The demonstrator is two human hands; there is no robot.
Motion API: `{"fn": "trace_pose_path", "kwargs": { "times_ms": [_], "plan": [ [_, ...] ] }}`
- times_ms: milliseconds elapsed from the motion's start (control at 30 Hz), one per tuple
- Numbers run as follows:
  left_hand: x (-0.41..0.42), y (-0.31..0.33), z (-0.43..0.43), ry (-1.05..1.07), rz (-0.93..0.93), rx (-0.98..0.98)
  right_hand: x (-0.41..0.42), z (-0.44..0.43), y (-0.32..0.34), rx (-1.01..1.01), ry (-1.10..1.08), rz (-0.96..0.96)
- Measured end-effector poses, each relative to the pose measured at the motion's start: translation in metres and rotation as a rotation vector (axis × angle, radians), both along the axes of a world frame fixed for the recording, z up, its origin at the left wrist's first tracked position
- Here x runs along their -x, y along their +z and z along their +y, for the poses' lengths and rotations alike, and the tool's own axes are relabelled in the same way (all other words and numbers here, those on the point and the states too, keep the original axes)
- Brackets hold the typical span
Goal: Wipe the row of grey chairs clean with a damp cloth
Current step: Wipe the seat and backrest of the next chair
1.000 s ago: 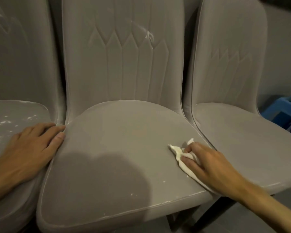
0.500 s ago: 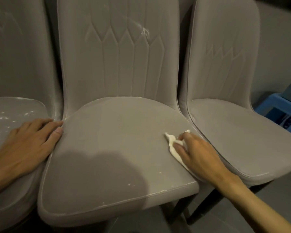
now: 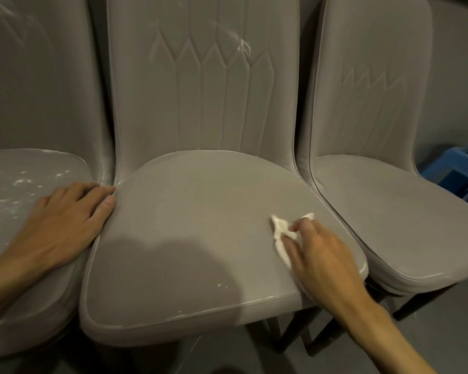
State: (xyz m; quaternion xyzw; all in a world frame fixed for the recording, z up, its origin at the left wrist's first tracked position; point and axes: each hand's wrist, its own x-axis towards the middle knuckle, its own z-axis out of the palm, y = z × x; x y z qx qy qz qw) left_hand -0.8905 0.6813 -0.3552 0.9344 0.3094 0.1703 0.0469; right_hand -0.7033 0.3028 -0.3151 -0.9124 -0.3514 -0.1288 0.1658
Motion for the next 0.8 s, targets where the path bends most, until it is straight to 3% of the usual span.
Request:
{"fn": "trace_pose_path", "kwargs": {
  "times_ms": [167,433,667,800],
  "plan": [
    [0.0,0.001,-0.001,-0.016,-0.006,-0.01,0.045,0.046,-0.008,0.029,0.283,-0.005],
    [0.0,0.0,-0.002,-0.008,-0.002,0.005,-0.006,-0.015,0.003,0.011,-0.013,0.045],
    [0.0,0.006,-0.006,-0.008,-0.002,0.032,0.063,0.064,0.0,0.072,0.337,0.031],
    [0.0,0.01,-0.01,-0.012,0.003,0.05,0.021,0.027,0.009,0.06,0.207,0.1]
  ]
}}
